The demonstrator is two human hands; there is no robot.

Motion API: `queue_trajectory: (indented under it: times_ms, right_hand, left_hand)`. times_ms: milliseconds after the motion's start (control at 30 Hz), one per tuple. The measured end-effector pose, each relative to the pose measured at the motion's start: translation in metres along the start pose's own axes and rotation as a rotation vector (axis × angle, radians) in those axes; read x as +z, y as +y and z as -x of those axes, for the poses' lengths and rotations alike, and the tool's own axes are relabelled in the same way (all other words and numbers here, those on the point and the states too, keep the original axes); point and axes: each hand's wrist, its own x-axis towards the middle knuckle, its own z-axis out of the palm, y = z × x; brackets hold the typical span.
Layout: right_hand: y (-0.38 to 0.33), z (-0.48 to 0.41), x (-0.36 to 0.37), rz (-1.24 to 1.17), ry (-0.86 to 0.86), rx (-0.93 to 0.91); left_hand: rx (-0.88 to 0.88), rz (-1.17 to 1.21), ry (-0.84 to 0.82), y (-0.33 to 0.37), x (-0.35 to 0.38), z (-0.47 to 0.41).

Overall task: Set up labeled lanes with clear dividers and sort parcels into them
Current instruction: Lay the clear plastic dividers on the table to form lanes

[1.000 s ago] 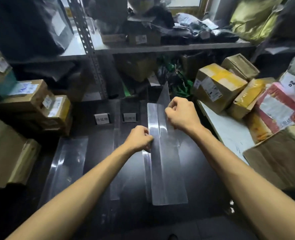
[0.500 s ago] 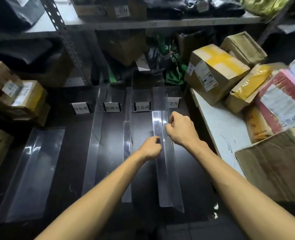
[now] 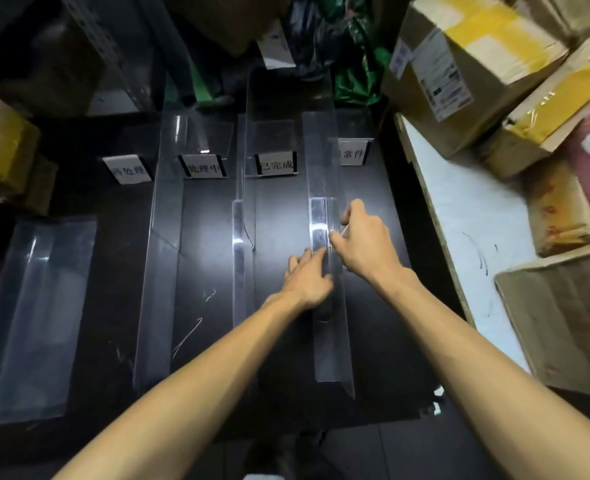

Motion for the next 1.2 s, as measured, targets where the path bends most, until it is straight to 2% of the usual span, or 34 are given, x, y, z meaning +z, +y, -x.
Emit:
queue_trajectory:
  times_ms: [167, 367, 767, 967, 1067, 1200]
  right_hand:
    - [0.004, -0.001, 0.000, -0.048, 0.009, 0.011]
    - [0.010, -0.007, 0.004, -0.091, -0.063, 0.029]
    - [0.018, -0.005, 0.013, -0.159, -0.008, 0.012]
    - [0.019, 0.001, 0.011, -0.163, -0.040, 0.049]
    - [0.017, 0.004, 0.006, -0.100, -0.026, 0.065]
    - [0.005, 0.013, -0.009, -0.152, 0.068, 0.038]
  left_hand:
    - [0.026, -0.076, 0.023, 0.001, 0.001, 0.000]
    - [0.029, -0.252, -0.039, 0.001, 0.003, 0.001]
    - [0.035, -0.409, -0.063, -0.005, 0.004, -0.003]
    - [0.035, -0.360, -0.083, -0.004, -0.003, -0.005]
    - [0.011, -0.198, -0.033, -0.003, -0.009, -0.002]
    - [0.064, -0.006, 0.114, 0.006, -0.030, 0.004]
